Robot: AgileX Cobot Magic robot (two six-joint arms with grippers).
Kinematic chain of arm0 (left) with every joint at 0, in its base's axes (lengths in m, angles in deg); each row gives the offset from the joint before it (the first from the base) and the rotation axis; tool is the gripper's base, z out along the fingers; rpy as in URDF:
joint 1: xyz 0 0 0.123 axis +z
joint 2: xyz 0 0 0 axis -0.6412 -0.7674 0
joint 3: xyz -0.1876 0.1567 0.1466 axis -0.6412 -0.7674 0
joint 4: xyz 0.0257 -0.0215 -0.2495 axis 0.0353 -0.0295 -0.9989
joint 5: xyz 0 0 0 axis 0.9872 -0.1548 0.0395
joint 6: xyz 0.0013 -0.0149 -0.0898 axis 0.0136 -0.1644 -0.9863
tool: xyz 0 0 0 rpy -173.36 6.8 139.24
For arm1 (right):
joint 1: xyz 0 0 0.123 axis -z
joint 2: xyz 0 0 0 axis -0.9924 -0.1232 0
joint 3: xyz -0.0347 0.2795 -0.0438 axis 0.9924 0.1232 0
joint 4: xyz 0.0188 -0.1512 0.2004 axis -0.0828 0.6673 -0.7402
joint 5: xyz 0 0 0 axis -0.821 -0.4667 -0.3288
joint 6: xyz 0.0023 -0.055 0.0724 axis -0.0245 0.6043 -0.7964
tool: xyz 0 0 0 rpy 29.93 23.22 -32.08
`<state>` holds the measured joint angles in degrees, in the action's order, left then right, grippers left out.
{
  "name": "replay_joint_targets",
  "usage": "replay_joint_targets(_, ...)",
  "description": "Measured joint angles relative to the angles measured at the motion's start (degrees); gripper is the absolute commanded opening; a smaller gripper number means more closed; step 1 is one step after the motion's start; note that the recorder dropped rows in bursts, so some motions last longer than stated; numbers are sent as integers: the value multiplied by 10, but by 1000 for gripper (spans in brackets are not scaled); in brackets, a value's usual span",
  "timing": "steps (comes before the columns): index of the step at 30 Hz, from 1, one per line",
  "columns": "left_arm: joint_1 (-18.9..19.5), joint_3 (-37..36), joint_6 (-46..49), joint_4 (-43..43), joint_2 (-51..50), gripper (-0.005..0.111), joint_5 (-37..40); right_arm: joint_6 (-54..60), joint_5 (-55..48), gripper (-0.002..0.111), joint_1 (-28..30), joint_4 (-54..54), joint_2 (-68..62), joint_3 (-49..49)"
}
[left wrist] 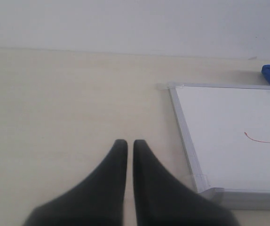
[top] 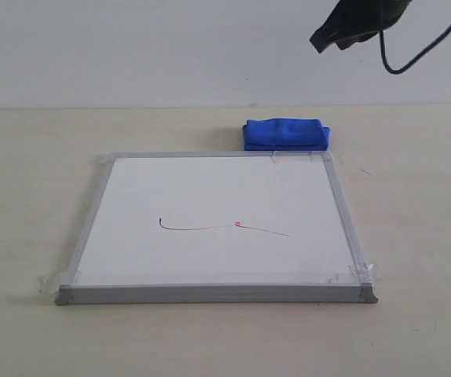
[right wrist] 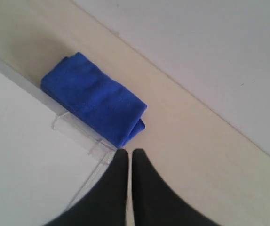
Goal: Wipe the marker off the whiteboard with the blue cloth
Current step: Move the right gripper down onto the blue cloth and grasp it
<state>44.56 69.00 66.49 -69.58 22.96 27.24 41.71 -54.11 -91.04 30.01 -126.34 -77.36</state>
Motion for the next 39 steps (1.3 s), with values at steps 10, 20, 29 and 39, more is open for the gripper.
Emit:
replay_joint_targets(10,0,0,0,0,0,4,0,43,-171,0,0,-30,-199,-319)
replay_joint_targets(20,0,0,0,0,0,4,0,108,-198,11,0,-72,-305,-378)
replay_joint_targets(29,0,0,0,0,0,4,0,206,-161,93,0,-73,-329,-380)
replay_joint_targets(39,0,0,0,0,0,4,0,216,-115,86,0,-78,-387,-380)
